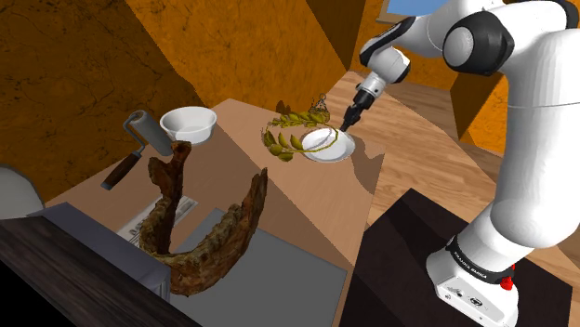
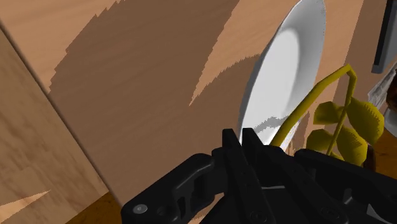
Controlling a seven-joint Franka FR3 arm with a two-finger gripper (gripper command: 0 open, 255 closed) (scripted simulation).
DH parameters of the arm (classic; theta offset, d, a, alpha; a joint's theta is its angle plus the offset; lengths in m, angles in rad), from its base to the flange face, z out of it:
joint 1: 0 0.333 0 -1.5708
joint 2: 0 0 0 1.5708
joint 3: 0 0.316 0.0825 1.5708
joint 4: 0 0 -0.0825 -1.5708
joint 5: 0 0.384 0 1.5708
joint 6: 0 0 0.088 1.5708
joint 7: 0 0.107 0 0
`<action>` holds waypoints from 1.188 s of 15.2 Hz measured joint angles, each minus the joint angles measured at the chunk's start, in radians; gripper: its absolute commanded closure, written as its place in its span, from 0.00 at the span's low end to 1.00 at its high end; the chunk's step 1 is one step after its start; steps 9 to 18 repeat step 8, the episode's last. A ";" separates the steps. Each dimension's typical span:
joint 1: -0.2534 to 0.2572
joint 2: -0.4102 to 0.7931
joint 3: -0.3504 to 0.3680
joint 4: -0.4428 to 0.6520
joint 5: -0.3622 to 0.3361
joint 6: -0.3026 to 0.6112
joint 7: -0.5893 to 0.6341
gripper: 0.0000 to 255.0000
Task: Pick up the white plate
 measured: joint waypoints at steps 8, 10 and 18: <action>0.006 -0.056 -0.014 0.020 -0.031 -0.053 0.049 1.00; 0.006 -0.056 -0.014 0.020 -0.031 -0.053 0.049 1.00; 0.006 -0.056 -0.014 0.020 -0.031 -0.053 0.049 1.00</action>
